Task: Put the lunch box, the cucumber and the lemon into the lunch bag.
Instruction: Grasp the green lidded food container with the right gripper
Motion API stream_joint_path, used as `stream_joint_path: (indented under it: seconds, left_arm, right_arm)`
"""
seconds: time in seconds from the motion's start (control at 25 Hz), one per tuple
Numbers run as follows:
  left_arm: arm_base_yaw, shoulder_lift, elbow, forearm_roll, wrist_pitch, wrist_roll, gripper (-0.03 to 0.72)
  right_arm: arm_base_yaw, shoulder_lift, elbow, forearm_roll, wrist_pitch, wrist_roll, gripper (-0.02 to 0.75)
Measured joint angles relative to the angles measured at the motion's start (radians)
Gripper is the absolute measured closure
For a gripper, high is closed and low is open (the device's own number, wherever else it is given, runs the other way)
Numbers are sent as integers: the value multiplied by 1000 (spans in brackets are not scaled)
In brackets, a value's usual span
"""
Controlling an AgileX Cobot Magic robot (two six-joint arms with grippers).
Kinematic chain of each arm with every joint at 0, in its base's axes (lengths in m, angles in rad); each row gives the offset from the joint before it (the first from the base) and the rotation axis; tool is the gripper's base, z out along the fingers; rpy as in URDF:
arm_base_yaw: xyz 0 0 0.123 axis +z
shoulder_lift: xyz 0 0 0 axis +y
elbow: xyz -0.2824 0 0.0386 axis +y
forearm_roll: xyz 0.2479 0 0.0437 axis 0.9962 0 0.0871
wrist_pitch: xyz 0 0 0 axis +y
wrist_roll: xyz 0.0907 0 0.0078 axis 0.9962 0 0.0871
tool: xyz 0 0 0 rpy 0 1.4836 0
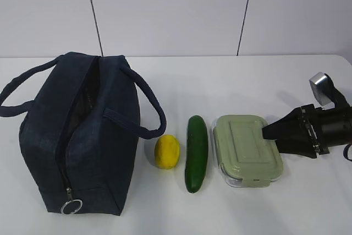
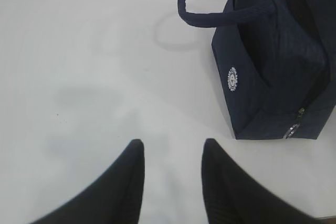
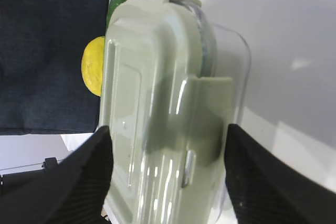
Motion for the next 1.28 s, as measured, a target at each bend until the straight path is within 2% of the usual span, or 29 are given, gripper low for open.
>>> stream_joint_path:
  seconds: [0.24, 1.28]
  left_arm:
    - [0, 0, 0, 0, 0, 0, 424]
    - [0, 0, 0, 0, 0, 0, 424]
  right_arm:
    - [23, 0, -2, -4, 0, 0, 254]
    - [29, 69, -8, 32, 4, 26, 255]
